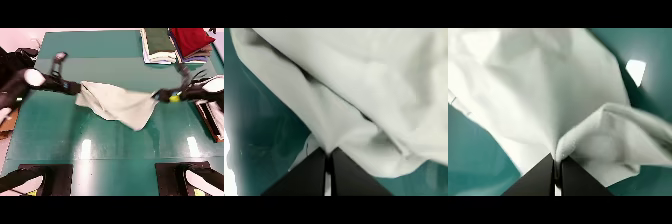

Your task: Fold the shirts.

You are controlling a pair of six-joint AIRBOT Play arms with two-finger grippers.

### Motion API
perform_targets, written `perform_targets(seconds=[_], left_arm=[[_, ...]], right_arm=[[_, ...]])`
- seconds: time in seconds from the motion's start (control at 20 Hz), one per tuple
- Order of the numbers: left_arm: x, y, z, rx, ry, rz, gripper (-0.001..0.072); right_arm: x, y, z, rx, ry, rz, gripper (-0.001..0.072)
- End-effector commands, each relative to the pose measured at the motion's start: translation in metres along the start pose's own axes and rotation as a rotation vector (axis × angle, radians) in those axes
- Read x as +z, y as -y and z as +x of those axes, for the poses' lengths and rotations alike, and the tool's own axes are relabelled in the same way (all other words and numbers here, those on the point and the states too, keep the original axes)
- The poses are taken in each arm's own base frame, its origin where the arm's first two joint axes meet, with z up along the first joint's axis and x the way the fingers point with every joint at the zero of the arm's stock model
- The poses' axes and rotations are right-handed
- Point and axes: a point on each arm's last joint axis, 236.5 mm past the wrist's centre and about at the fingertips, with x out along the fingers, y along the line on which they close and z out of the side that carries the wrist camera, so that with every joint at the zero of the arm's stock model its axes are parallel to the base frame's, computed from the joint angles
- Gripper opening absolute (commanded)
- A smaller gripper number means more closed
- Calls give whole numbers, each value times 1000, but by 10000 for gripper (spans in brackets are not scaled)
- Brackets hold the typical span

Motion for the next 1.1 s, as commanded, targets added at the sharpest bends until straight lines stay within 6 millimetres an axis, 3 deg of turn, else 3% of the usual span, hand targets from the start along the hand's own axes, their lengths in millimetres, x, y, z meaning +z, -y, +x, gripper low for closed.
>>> perform_targets(seconds=[0.0, 0.1, 0.2, 0.4, 0.5, 0.6, 0.7, 0.8, 0.9, 1.05], left_arm=[[52, -26, -94, 114, 226, 48, 23], [81, -15, -160, 164, 378, 125, 23], [100, 11, -231, 176, 534, 202, 23], [104, 62, -359, 167, 775, 297, 23], [94, 80, -404, 165, 844, 334, 23], [83, 92, -426, 154, 861, 350, 22], [71, 96, -409, 112, 778, 346, 22], [58, 82, -355, 87, 598, 315, 23], [41, 60, -284, 64, 392, 260, 23], [7, 16, -168, 55, 121, 164, 23]], right_arm=[[71, -36, -104, -76, 274, -178, 19], [94, -63, -166, -110, 421, -256, 19], [103, -87, -220, -153, 530, -320, 19], [100, -124, -295, -246, 680, -413, 19], [100, -138, -325, -297, 744, -446, 19], [102, -147, -345, -329, 784, -452, 19], [107, -145, -347, -327, 758, -435, 19], [119, -130, -327, -277, 682, -370, 18], [131, -104, -280, -195, 556, -272, 18], [123, -26, -176, -252, 263, -102, 18]])
